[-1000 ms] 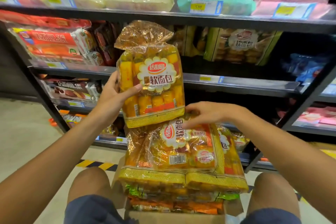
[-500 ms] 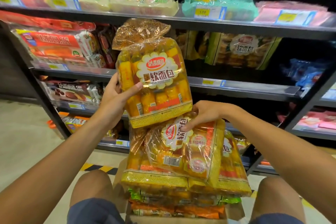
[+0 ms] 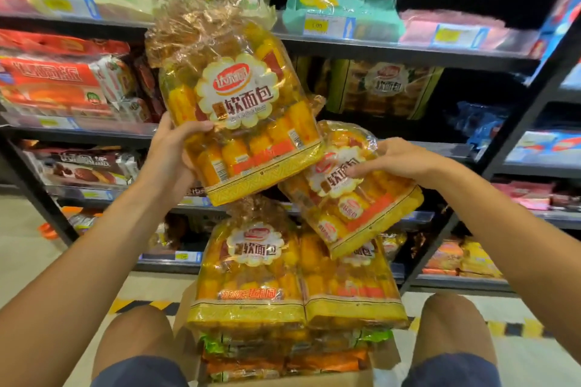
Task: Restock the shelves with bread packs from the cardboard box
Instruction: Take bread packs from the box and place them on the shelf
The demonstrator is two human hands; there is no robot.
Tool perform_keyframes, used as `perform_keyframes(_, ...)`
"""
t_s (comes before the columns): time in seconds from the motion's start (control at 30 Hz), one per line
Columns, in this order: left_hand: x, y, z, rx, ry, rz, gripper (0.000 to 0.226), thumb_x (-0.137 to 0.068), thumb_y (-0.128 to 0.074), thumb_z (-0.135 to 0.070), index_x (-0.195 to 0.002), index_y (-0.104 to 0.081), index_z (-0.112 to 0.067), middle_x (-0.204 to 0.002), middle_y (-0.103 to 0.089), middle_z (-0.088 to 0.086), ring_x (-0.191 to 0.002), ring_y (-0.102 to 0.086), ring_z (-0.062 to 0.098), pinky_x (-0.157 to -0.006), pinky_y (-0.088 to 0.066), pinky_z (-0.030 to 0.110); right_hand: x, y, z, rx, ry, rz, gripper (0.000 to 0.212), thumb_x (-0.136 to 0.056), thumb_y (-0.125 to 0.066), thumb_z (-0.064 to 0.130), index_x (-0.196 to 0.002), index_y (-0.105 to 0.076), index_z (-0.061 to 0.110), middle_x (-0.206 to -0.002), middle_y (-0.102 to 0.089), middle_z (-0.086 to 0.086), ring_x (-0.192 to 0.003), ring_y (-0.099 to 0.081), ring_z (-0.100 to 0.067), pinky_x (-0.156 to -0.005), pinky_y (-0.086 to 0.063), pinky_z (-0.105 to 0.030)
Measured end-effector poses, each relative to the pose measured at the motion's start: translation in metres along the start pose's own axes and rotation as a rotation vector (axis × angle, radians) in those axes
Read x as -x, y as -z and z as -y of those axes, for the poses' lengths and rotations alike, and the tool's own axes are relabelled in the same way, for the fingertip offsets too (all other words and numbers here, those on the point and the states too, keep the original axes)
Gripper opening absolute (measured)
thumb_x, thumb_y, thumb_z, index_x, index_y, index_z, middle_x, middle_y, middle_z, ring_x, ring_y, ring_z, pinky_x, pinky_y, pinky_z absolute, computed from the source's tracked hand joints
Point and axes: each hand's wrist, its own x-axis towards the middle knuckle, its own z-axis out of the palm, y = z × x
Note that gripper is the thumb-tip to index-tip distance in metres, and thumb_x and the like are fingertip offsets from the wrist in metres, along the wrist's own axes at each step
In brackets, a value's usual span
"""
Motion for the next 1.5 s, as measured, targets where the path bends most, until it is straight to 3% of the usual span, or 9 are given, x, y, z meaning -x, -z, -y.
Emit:
perform_keyframes(0.23, -0.002, -0.038, 0.013, -0.136, -0.077, 0.034, 0.046, -0.083, -0.076, -0.015, -0.118, -0.047, -0.021, -0.108, -0.072, -0.003, -0.101, -0.073, 0.017, -0.071, -0.060, 0.035, 0.026, 0.027, -0.043, -0.292, 0.033, -0.471, 0.035, -0.069, -0.090, 0.028, -0.100, -0.075, 0.025, -0.093, -0.078, 0.005, -0.083, -0.075, -0.014, -0.070, -0.060, -0.032)
perform_keyframes(0.33, -0.004, -0.052, 0.021, -0.136, -0.084, 0.093, 0.053, -0.079, -0.080, -0.016, -0.116, -0.043, -0.020, -0.110, -0.071, -0.001, -0.104, -0.071, 0.018, -0.074, -0.061, 0.036, 0.036, 0.028, -0.062, -0.374, 0.101, -0.673, 0.036, -0.072, -0.089, 0.033, -0.103, -0.069, 0.031, -0.093, -0.072, 0.017, -0.078, -0.069, 0.002, -0.059, -0.053, -0.017)
perform_keyframes(0.47, -0.008, -0.070, 0.031, -0.145, -0.090, 0.187, 0.058, -0.079, -0.080, -0.013, -0.123, -0.045, -0.026, -0.122, -0.067, 0.003, -0.113, -0.068, 0.018, -0.084, -0.059, 0.039, 0.045, 0.038, -0.081, -0.337, 0.078, -0.642, 0.038, -0.076, -0.086, 0.029, -0.109, -0.068, 0.025, -0.096, -0.071, 0.013, -0.086, -0.068, -0.004, -0.054, -0.052, -0.014)
perform_keyframes(0.63, -0.021, -0.089, 0.046, -0.386, -0.157, 0.338, 0.061, -0.083, -0.078, -0.009, -0.132, -0.048, -0.027, -0.126, -0.066, -0.001, -0.115, -0.065, 0.013, -0.096, -0.055, 0.042, 0.042, 0.040, -0.132, -0.213, 0.047, -0.839, 0.057, -0.070, -0.090, 0.035, -0.120, -0.068, 0.021, -0.109, -0.072, 0.005, -0.102, -0.068, -0.016, -0.091, -0.057, -0.044)
perform_keyframes(0.73, -0.030, -0.097, 0.061, -0.469, -0.144, 0.407, 0.077, -0.081, -0.080, -0.012, -0.145, -0.041, -0.033, -0.135, -0.062, -0.007, -0.123, -0.060, 0.010, -0.101, -0.051, 0.041, 0.043, 0.037, -0.152, -0.312, 0.099, -1.027, 0.058, -0.071, -0.088, 0.039, -0.122, -0.065, 0.024, -0.109, -0.069, 0.008, -0.100, -0.065, -0.011, -0.087, -0.056, -0.033)
perform_keyframes(0.8, -0.033, -0.102, 0.073, -0.517, -0.113, 0.410, 0.082, -0.080, -0.082, -0.020, -0.149, -0.039, -0.033, -0.137, -0.060, -0.010, -0.125, -0.058, 0.009, -0.103, -0.050, 0.042, 0.041, 0.038, -0.157, -0.356, 0.086, -1.003, 0.056, -0.074, -0.086, 0.042, -0.124, -0.065, 0.028, -0.110, -0.069, 0.011, -0.101, -0.063, -0.008, -0.084, -0.054, -0.028)
perform_keyframes(0.93, -0.035, -0.121, 0.094, -0.606, -0.164, 0.399, 0.048, -0.082, -0.079, -0.016, -0.126, -0.061, -0.019, -0.115, -0.070, -0.006, -0.105, -0.067, 0.004, -0.092, -0.058, 0.035, 0.021, 0.033, -0.175, -0.388, 0.037, -0.935, 0.042, -0.079, -0.084, 0.028, -0.117, -0.068, 0.021, -0.101, -0.068, 0.010, -0.098, -0.063, -0.012, -0.089, -0.054, -0.034)
perform_keyframes(1.13, -0.052, -0.137, 0.119, -0.663, -0.252, 0.437, 0.050, -0.079, -0.082, -0.009, -0.124, -0.062, -0.020, -0.112, -0.070, -0.011, -0.104, -0.066, -0.001, -0.083, -0.054, 0.015, -0.012, 0.021, -0.208, -0.698, -0.017, -0.965, 0.037, -0.081, -0.084, 0.026, -0.113, -0.067, 0.026, -0.099, -0.070, 0.011, -0.092, -0.066, -0.008, -0.067, -0.052, -0.021)
perform_keyframes(1.5, -0.090, -0.131, 0.187, -0.949, -0.309, 0.609, 0.064, -0.070, -0.087, 0.000, -0.126, -0.064, -0.021, -0.123, -0.065, -0.001, -0.115, -0.062, 0.013, -0.098, -0.053, 0.038, -0.062, 0.018, -0.264, -0.749, 0.029, -0.976, 0.047, -0.079, -0.085, 0.024, -0.122, -0.069, 0.017, -0.105, -0.073, 0.011, -0.096, -0.069, -0.002, -0.082, -0.059, -0.027)
